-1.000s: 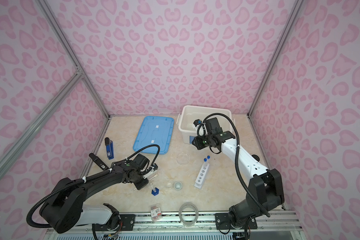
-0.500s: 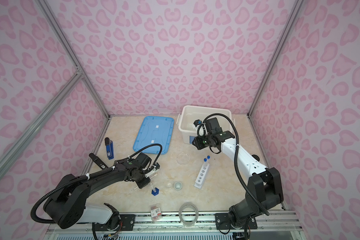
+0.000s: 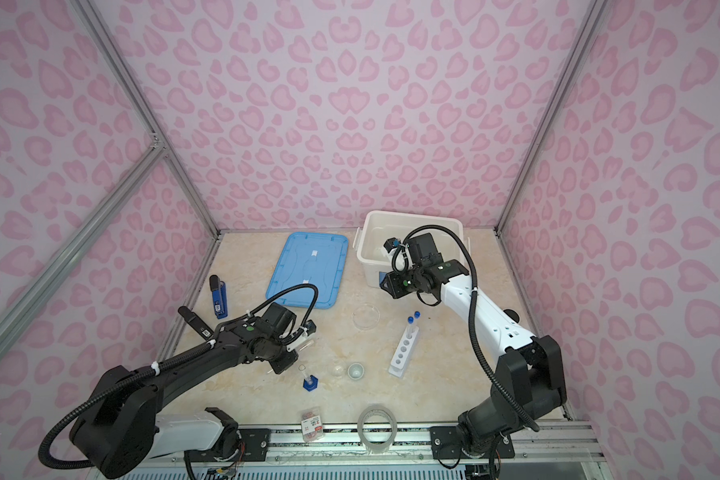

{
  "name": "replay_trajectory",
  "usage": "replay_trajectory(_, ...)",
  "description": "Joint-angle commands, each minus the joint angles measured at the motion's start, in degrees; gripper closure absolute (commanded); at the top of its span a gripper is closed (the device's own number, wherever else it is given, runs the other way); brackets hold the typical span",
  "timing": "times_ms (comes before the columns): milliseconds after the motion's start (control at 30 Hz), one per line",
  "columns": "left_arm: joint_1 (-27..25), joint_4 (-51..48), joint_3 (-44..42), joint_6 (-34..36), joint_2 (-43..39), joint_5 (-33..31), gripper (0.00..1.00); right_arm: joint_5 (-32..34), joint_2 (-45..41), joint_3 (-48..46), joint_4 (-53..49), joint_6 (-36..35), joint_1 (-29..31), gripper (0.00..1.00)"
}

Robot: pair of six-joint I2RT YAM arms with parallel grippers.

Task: Organize the chemistry lab equipment
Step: 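Lift the white-capped test tube with left gripper, then move right gripper to the tube's white cap while left gripper holds it up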

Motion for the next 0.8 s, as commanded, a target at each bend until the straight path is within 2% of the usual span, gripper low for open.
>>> replay_trajectory(0,1.2,1.8,1.4,0.8,-3.0,1.8,0.93,-1.4,0.8,1.2,-1.9,-0.2,0.9,0.72)
replay_trajectory(167,3.5,6.0,4.6,3.2,-6.7,5.7,0.93,-2.1,0.7,3.6,-4.2,-1.6,3.3,0.67)
replay_trajectory(300,3.6,10.3,8.0,5.0,-5.4,12.1,0.93,-5.8,-0.2,4.6,-4.7,-3.4,6.0,0.56)
replay_trajectory(367,3.6,11.4,9.8,5.5,-4.3,14.7,0.93,-5.4,-0.3,5.1,-5.4,-3.9,7.3,0.52)
replay_trajectory(567,3.7,15.4,10.4,6.6,-3.3,18.9,0.94,-2.9,-0.6,6.3,-7.4,-3.3,8.7,0.49)
replay_trajectory(767,3.7,18.8,9.7,6.0,-3.5,21.6,0.94,-3.8,-0.8,7.3,-7.4,-2.7,10.0,0.47)
